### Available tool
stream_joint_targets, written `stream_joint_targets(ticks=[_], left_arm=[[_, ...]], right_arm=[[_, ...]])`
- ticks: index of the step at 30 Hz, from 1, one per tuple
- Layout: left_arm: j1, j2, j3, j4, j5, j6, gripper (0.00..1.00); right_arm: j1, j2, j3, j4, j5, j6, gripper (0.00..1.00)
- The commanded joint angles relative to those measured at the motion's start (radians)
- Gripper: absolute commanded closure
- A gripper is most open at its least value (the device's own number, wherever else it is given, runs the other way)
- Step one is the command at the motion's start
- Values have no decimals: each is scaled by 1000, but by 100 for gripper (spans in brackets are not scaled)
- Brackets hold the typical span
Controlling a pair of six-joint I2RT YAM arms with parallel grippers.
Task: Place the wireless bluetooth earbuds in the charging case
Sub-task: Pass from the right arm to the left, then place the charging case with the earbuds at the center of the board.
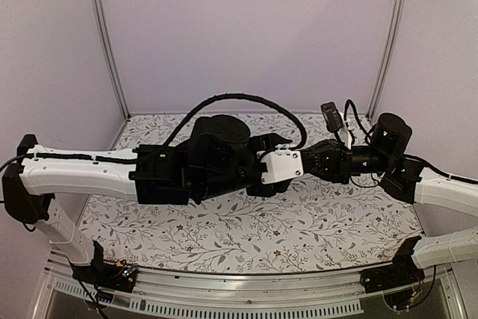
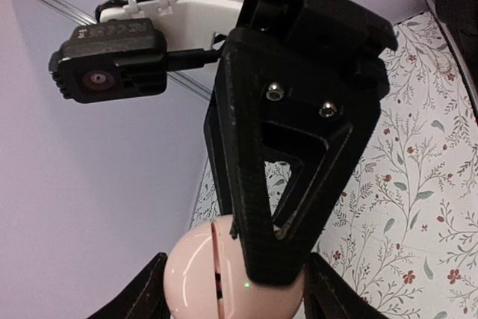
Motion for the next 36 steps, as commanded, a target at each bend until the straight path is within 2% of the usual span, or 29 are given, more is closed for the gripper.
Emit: stream_joint_targets(ticks=[1,6,12,17,20,21,22,28,32,36], left_arm=[[9,7,30,9,13,0,45],[10,3,33,10,16,0,55],[12,3,26,12,16,-9,59],[26,-5,15,13,34,-45,61],[49,-20,-11,24,68,-76,61],[57,-29,-22,31,81,-91,61],[68,-35,-35,39,96,-108,61],[175,-64,-129,113,188,-257,62],[327,-53,-207,162,267,-420,62],[503,1,-259,204,379,-596,61]], right_arm=[[0,4,21,17,6,8,96],[0,3,19,15,9,6,94],[0,2,19,13,21,6,79],[0,-5,20,11,46,11,46],[-3,-20,21,2,80,8,21],[-5,-26,24,-9,100,0,8],[-10,-37,27,-20,118,-6,2],[-86,-100,42,-119,275,-48,1],[-168,-140,28,-134,286,-28,1],[-187,-162,14,-136,279,-24,1]])
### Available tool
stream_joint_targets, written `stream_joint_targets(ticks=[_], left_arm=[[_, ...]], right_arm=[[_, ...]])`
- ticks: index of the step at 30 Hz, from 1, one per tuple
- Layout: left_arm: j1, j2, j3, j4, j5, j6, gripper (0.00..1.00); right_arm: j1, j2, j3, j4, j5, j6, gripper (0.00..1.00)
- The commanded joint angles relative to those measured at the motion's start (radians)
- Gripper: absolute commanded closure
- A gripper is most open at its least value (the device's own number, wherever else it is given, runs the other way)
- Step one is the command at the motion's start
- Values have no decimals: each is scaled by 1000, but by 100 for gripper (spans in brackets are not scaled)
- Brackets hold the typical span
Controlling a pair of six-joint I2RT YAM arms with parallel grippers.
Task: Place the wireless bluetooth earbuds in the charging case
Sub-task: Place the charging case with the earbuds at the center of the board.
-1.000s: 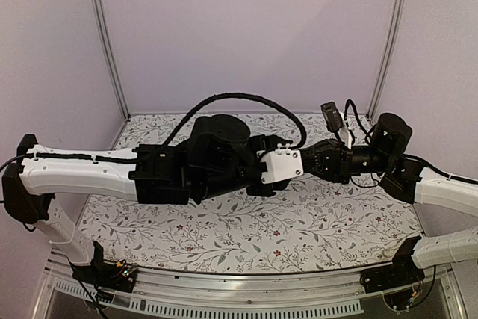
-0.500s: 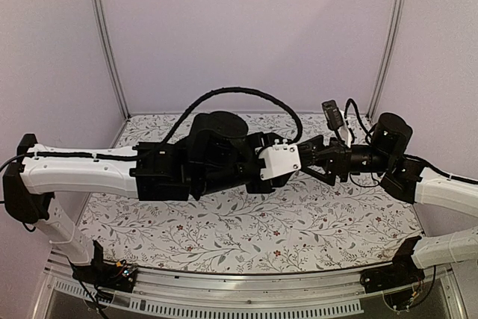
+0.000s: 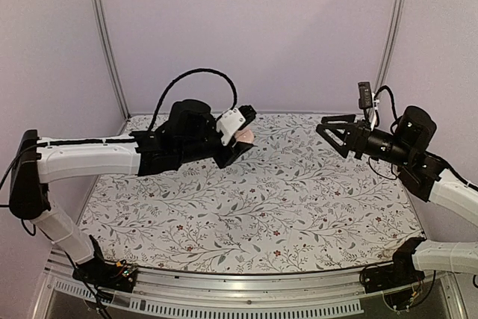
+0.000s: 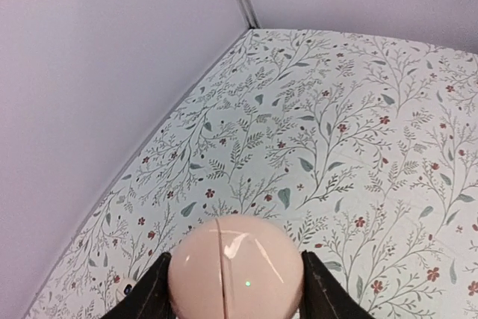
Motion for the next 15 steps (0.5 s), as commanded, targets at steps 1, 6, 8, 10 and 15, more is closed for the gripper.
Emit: stream_joint_targets(ticks=[1,6,8,10,15], left_arm=[[189,63,-40,82,144,-262,61],[329,207,-3,59,208,-389,62],[355,276,34,25,198,-412,62],[371,341,74,-5,193,-433,62],[403,444,122,-23,198,-485,61]], right_arm=[[-15,-24,-1,-28,25,2,1],[-18,-29,-15,-31,25,-4,1],[-18,-28,-18,-31,25,-5,1],[-18,-24,-18,-31,25,-5,1],[-20,-21,-18,-34,21,-13,1]])
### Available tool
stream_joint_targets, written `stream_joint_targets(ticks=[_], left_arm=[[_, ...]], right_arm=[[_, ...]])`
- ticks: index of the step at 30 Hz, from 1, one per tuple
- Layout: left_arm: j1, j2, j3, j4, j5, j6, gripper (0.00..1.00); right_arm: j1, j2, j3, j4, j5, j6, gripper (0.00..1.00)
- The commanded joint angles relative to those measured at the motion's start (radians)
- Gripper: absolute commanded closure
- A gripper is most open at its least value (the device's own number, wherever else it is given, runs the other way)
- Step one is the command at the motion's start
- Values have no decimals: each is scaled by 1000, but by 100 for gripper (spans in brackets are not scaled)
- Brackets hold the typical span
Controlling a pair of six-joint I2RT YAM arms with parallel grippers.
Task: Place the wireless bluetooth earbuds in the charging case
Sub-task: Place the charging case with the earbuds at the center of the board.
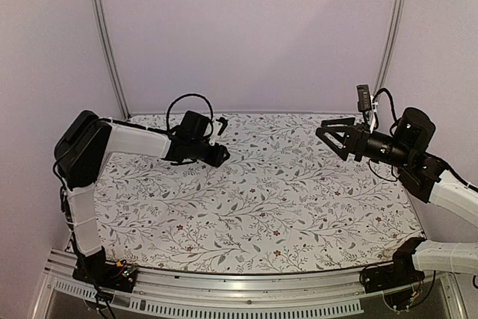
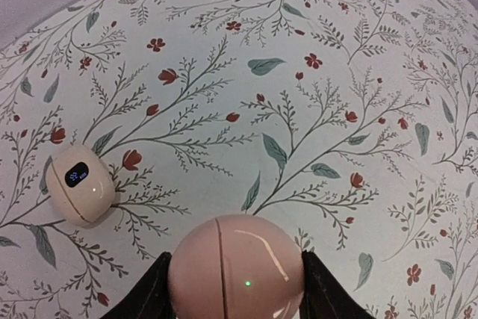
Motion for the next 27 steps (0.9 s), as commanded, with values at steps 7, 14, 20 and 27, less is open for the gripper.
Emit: stream_joint_targets(ticks=[7,14,20,27], left_arm=[[50,136,91,-103,27,-107,60],[60,177,116,-136,20,-115,59],[60,185,141,-173,8,-123,40],[57,92,122,-211,3,-133,0]], right_arm=[[-7,-4,-14,-10,11,-20,1],[-9,6,-27,-9,22,-28,1],[-9,-5,-43,-12,56,-35,1],[-26,-2,-42,-49,67,-43,1]])
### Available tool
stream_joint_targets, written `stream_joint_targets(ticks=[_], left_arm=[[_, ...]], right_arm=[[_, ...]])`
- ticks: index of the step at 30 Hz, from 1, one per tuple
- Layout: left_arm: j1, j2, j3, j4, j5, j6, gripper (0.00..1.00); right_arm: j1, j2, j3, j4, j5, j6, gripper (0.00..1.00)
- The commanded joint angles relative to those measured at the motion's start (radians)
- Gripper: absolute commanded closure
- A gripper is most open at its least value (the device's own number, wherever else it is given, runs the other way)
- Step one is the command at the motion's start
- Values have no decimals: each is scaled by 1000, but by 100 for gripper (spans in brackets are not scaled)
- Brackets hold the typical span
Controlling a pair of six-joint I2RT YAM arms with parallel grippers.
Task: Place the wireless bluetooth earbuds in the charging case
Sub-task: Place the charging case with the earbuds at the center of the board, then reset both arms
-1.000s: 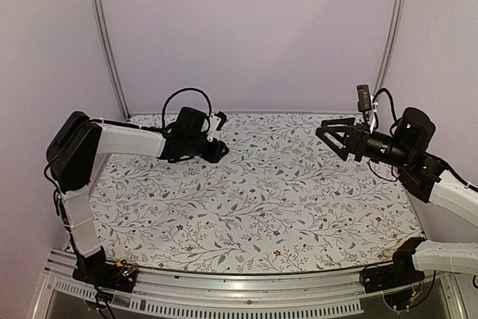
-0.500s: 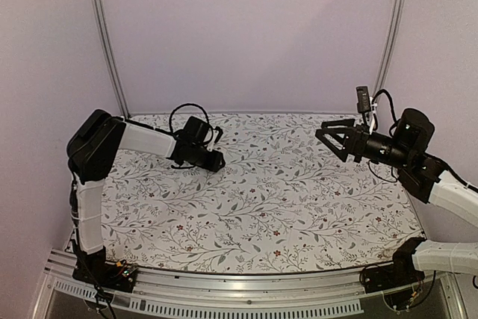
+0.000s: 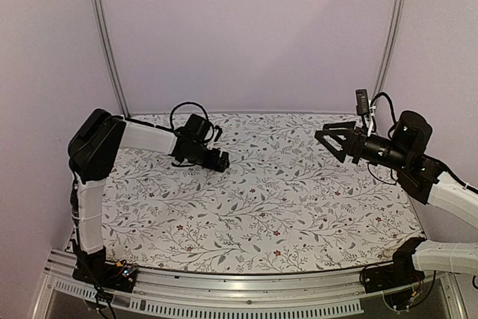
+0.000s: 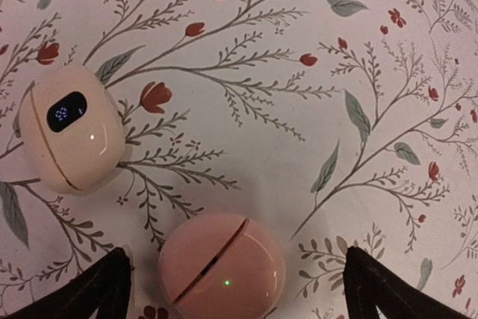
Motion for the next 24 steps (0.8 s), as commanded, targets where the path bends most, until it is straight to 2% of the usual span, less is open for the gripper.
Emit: stream_joint_targets(ticks=[1,7,12,19,24], left_arm=[[5,-106,-11,-58,4,-16,0],[-4,-301,-22,-113,27,-10,0],[33,-511,-97,-123,19,-47,0],[72,-872,-361,-43,-19,-179,0],[71,-1067,-544,-45,-123,-249,0]], right_arm=[[-22,-6,-15,-40,25,-15,1],[-49,-15,17,-135,135,-1,1],[-54,-45,70,-247,304,-19,1],[-55,-185,-26,-315,474,28,1],[-55,-277,-125,-329,535,66,1]])
